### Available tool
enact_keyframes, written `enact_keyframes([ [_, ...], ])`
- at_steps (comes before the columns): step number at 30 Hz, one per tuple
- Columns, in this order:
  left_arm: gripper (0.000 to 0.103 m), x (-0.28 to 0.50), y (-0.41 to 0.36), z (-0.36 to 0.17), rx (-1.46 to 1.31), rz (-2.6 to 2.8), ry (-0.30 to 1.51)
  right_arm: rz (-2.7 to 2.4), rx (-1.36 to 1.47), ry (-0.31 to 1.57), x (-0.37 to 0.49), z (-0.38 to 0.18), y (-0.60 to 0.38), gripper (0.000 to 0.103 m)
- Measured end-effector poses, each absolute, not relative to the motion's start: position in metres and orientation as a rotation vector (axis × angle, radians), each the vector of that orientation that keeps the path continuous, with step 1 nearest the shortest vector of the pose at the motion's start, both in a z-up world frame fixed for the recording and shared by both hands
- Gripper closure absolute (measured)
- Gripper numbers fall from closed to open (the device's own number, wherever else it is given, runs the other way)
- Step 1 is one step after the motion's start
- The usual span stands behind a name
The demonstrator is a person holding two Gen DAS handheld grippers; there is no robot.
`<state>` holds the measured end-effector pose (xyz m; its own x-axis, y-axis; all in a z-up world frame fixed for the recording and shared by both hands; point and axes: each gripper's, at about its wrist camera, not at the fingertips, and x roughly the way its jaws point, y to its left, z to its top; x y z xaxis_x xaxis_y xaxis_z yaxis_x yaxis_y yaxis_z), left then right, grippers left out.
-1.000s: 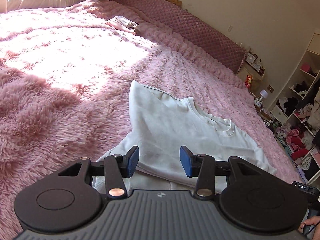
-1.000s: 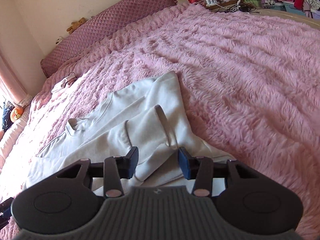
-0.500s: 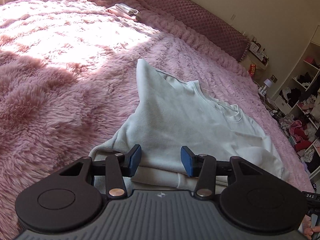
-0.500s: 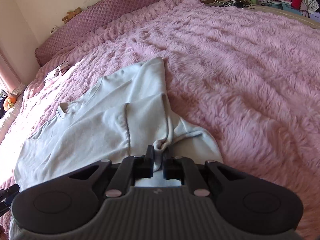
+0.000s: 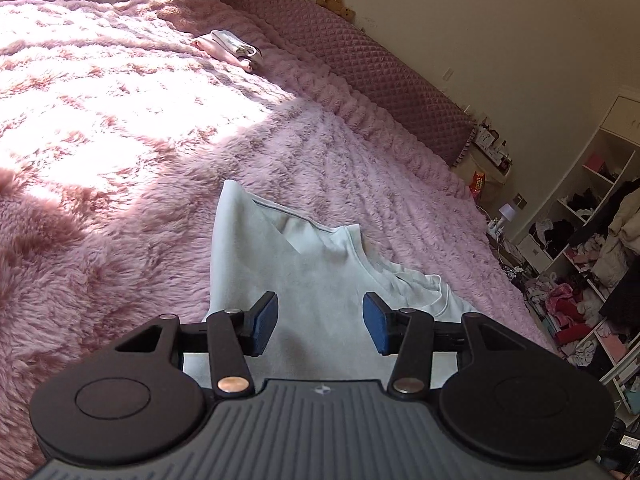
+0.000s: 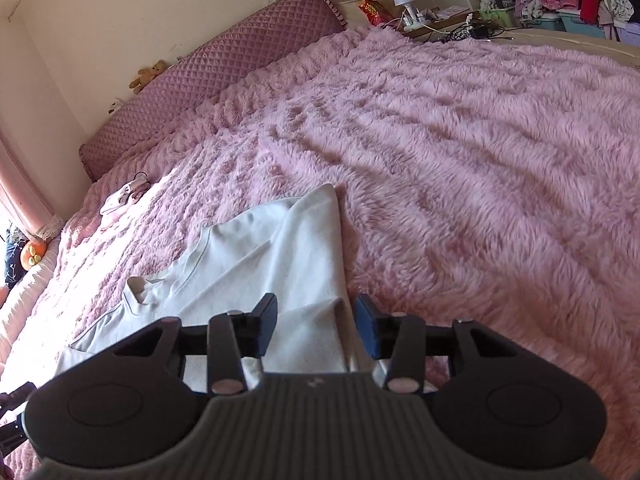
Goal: Fold small clothes
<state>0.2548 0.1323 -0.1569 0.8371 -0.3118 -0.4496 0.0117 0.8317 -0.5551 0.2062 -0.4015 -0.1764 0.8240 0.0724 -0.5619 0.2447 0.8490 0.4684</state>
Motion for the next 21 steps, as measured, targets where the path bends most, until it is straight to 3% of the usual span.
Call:
enact_keyframes([
  [1,0.048,0.264,0.133,-0.161,-0.581,-0.174,0.568,-0.093,0.56,0.618,0.21,-0.178,-0.4,0.094],
  [2,0.048,0.27,0.134,-0.163,-0.589,-0.165,0.579,-0.091,0.552,0.627,0.212,-0.179,-0.399,0.102],
  [8,0.048,0.294,0.14,-0.181,-0.623,-0.122,0.639,-0.141,0.471,0.553,0.195,-0.17,-0.396,0.103],
  [13,0.049,0.289,0.145,-0.184,-0.649,-0.138,0.627,-0.175,0.462,0.629,0.198,-0.201,-0.4,0.103],
  [15,0.049,0.279,0.15,-0.175,-0.658,-0.158,0.597,-0.175,0.478,0.623,0.197,-0.2,-0.403,0.099],
  [16,0.049,0.272,0.153,-0.169,-0.66,-0.164,0.581,-0.181,0.487,0.617,0.195,-0.197,-0.404,0.089],
  [17,0.049,0.265,0.157,-0.166,-0.664,-0.171,0.569,-0.191,0.489,0.601,0.191,-0.192,-0.404,0.086],
  [21,0.047,0.227,0.168,-0.157,-0.691,-0.196,0.537,-0.087,0.498,0.524,0.168,-0.171,-0.399,0.086],
])
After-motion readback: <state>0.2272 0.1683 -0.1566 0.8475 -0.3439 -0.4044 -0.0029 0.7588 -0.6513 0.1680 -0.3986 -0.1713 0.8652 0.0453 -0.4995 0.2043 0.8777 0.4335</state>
